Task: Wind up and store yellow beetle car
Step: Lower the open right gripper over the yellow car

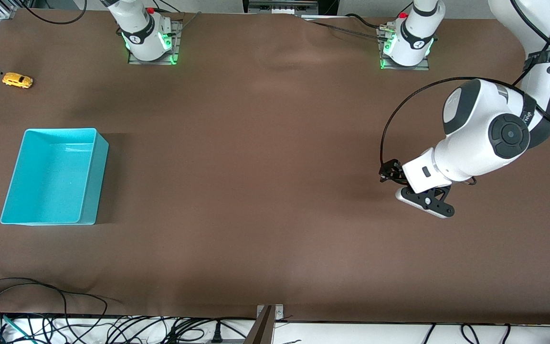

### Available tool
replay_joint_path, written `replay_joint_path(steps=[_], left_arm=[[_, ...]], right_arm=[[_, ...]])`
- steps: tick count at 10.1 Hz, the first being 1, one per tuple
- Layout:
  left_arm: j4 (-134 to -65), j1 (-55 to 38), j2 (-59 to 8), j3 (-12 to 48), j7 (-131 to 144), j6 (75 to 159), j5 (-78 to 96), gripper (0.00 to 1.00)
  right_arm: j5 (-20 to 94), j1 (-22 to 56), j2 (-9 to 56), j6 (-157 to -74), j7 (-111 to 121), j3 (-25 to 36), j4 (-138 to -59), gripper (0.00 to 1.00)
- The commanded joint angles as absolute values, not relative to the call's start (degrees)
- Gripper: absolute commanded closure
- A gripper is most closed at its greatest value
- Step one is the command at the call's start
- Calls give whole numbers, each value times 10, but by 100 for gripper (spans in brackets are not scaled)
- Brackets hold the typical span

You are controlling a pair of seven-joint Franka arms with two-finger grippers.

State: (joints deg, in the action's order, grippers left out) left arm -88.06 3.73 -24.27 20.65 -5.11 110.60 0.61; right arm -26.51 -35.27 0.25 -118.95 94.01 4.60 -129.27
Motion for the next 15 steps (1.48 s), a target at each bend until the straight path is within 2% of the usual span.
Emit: replay_joint_path(steps=[1,5,7,9,15], left_arm=[[-875,36,-239,207,-41,1102,-4,0],[-875,30,-235,211,-44,1093,-6,0],[-873,35,-235,208,-48,1088,-6,0],[-853,36,-238,198,-48,1088,-31,0],[-855,74,-244,194,-45,1085,-51,0]], right_arm=[[-295,-369,-11,-1213,964,51,-1314,0],[-307,-376,5,-1308,1024,100,-1339,0],[-309,-386,11,-1331,1034,104,-1351,0],[-309,-399,37,-1374,1056,113,-1356,0],[-310,-413,99,-1461,1078,136,-1363,0]])
